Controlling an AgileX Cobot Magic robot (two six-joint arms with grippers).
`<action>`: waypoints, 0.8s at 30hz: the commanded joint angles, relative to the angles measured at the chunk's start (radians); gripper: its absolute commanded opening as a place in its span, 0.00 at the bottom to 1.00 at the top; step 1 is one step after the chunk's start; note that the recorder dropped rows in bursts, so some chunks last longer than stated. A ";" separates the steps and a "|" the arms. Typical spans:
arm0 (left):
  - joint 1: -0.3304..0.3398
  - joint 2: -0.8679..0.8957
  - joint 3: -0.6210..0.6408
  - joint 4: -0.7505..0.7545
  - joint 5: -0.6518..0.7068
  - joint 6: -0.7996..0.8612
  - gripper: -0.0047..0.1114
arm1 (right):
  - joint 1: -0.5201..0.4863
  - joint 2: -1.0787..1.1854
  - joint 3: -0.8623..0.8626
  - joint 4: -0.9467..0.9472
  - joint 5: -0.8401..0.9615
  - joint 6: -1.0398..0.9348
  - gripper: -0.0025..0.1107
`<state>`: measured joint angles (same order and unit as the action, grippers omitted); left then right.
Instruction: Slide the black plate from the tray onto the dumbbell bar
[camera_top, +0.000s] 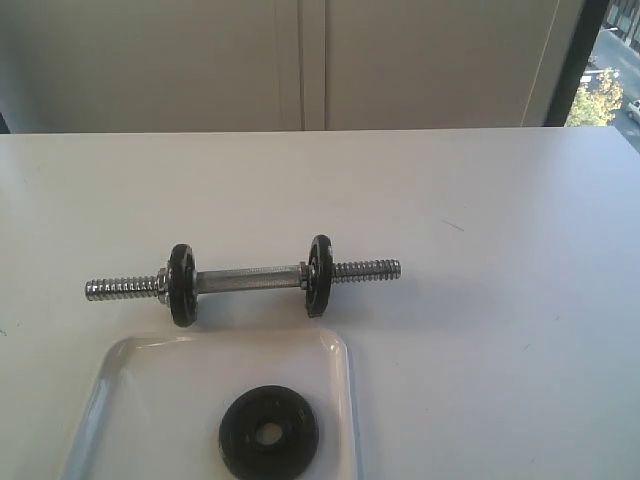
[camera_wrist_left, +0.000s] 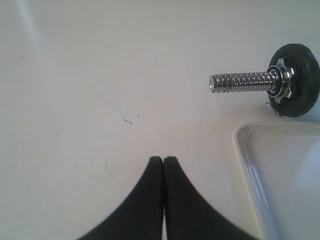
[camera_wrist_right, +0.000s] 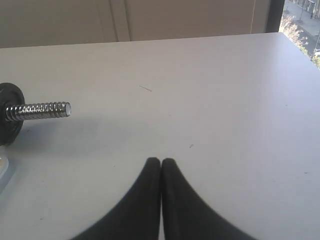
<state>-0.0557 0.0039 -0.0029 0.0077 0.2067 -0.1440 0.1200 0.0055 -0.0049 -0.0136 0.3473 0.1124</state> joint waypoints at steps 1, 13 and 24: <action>-0.005 -0.004 0.003 0.001 -0.007 -0.007 0.04 | 0.001 -0.005 0.005 -0.003 -0.004 -0.001 0.02; -0.005 -0.004 0.003 0.001 -0.416 0.047 0.04 | 0.001 -0.005 0.005 -0.003 -0.004 -0.001 0.02; -0.005 -0.004 0.003 0.001 -1.065 -0.094 0.04 | 0.001 -0.005 0.005 -0.003 -0.004 -0.001 0.02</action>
<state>-0.0557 0.0016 -0.0029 0.0077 -0.6619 -0.2099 0.1200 0.0055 -0.0049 -0.0136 0.3473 0.1124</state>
